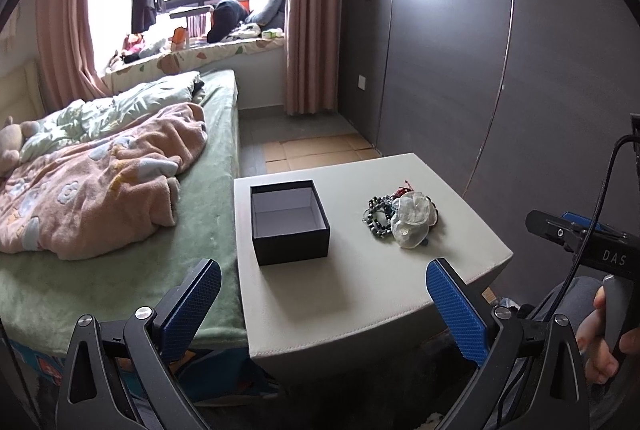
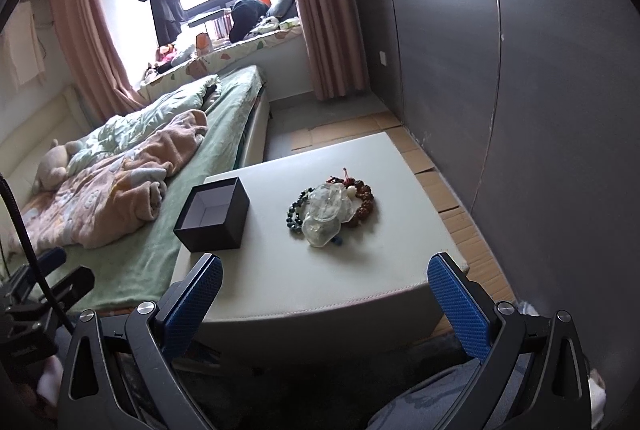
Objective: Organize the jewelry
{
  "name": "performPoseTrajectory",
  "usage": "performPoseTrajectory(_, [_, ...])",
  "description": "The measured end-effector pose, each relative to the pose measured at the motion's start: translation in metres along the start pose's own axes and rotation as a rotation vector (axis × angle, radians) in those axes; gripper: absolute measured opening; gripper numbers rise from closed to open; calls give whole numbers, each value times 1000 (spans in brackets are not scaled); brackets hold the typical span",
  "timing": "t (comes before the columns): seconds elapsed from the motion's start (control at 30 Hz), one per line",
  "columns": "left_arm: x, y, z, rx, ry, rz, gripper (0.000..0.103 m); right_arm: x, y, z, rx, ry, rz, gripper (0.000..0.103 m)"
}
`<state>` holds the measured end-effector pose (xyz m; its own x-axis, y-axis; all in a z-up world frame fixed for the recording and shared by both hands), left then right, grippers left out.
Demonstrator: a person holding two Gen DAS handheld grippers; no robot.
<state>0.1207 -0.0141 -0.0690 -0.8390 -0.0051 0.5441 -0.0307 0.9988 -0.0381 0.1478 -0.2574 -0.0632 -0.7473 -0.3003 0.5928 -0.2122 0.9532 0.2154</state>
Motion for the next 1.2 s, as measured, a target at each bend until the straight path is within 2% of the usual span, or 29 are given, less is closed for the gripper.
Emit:
performPoseTrajectory(0.3, [-53,1,-27,14,57,52,102,-51,-18,-26,-86,65,-5,103])
performPoseTrajectory(0.43, [-82,4,-39,48,102,95,94,-81,-32,-39,-166,110,-30,102])
performPoseTrajectory(0.57, [-105,6,-44,71,139,118,88,-110,-40,-43,-234,174,-80,93])
performPoseTrajectory(0.7, [-126,10,-47,99,178,127,80,-141,-39,-42,-267,258,-110,89])
performPoseTrajectory(0.77, [-137,12,-48,111,199,126,77,-158,-37,-39,-285,314,-129,80])
performPoseTrajectory(0.93, [-155,16,-51,126,232,118,75,-203,-28,-35,-271,428,-125,79])
performPoseTrajectory(1.1, [-175,16,-51,148,259,108,75,-238,-22,-24,-213,498,-100,76])
performPoseTrajectory(1.2, [-187,10,-47,152,284,111,74,-251,-24,-18,-199,497,-103,61])
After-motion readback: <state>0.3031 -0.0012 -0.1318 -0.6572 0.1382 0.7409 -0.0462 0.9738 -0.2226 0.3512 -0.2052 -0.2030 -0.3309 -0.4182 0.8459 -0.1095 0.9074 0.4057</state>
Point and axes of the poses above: each gripper's, at about its wrist camera, not at the fingertips, and x roughly against the way its jaws point, y to its left, z to its underside, the point moved 7 cm from there along -x, roughly the way its jaws point, and after that the axes turned 4 degrees about -y, right-handed, at the moved point
